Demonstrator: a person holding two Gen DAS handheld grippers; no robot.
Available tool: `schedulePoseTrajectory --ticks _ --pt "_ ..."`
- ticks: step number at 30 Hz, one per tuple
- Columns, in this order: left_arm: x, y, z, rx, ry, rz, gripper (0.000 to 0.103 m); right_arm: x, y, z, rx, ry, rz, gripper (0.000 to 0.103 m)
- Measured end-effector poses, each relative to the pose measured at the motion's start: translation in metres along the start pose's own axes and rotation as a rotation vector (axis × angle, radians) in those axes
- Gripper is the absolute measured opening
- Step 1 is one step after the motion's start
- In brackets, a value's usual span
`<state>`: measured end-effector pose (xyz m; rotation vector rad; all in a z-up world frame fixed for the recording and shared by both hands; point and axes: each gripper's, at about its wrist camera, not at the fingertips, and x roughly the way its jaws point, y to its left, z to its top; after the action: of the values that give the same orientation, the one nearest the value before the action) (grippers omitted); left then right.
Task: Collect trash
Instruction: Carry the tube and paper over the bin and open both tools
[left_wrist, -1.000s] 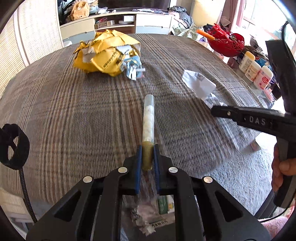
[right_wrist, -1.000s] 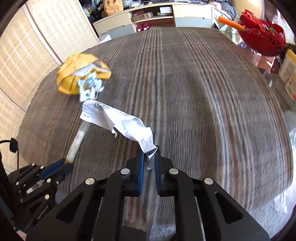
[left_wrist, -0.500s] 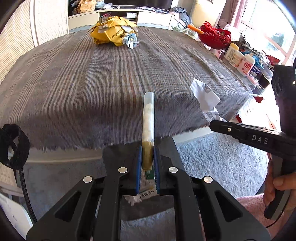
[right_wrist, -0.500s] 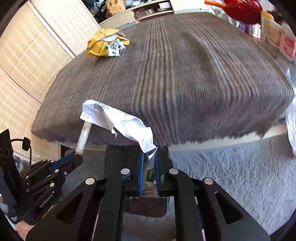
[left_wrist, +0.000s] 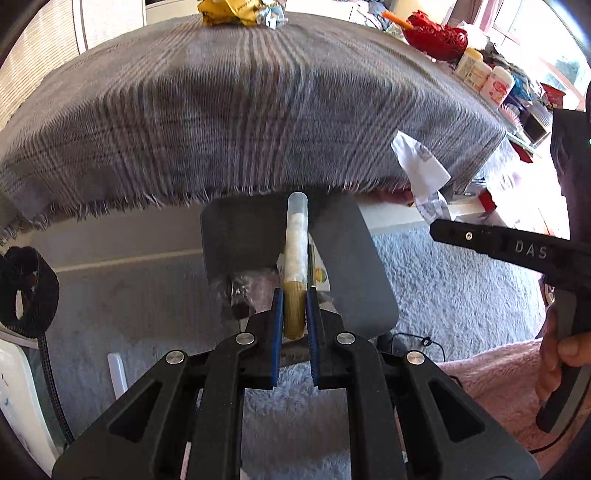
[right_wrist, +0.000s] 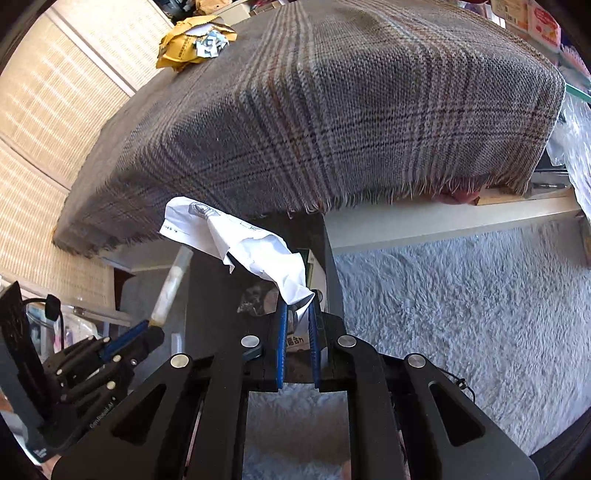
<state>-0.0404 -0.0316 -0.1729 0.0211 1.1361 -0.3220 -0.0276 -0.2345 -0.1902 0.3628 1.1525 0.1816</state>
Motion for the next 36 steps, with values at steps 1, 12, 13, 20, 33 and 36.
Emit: schedulePoseTrajectory --ticks 1,12,13,20,33,36 --pt "0.002 0.001 -0.002 0.0 0.006 0.002 0.011 0.003 0.0 -0.002 -0.001 0.003 -0.005 0.012" --pt "0.03 0.007 -0.014 -0.009 0.05 0.018 0.011 0.033 0.009 -0.013 -0.017 0.05 -0.039 0.012" --pt "0.032 0.008 -0.015 -0.012 0.055 0.017 0.011 0.036 0.01 -0.013 -0.018 0.058 -0.035 0.012" --pt "0.046 0.015 -0.014 -0.037 0.072 0.024 0.011 0.051 0.02 -0.014 -0.042 0.088 0.0 0.012" --pt "0.049 0.026 -0.018 -0.066 0.083 0.02 0.012 0.053 0.022 -0.008 -0.012 0.071 0.01 0.03" --pt "0.046 0.027 -0.018 -0.069 0.073 0.02 0.019 0.05 0.022 -0.008 -0.009 0.057 0.01 0.047"
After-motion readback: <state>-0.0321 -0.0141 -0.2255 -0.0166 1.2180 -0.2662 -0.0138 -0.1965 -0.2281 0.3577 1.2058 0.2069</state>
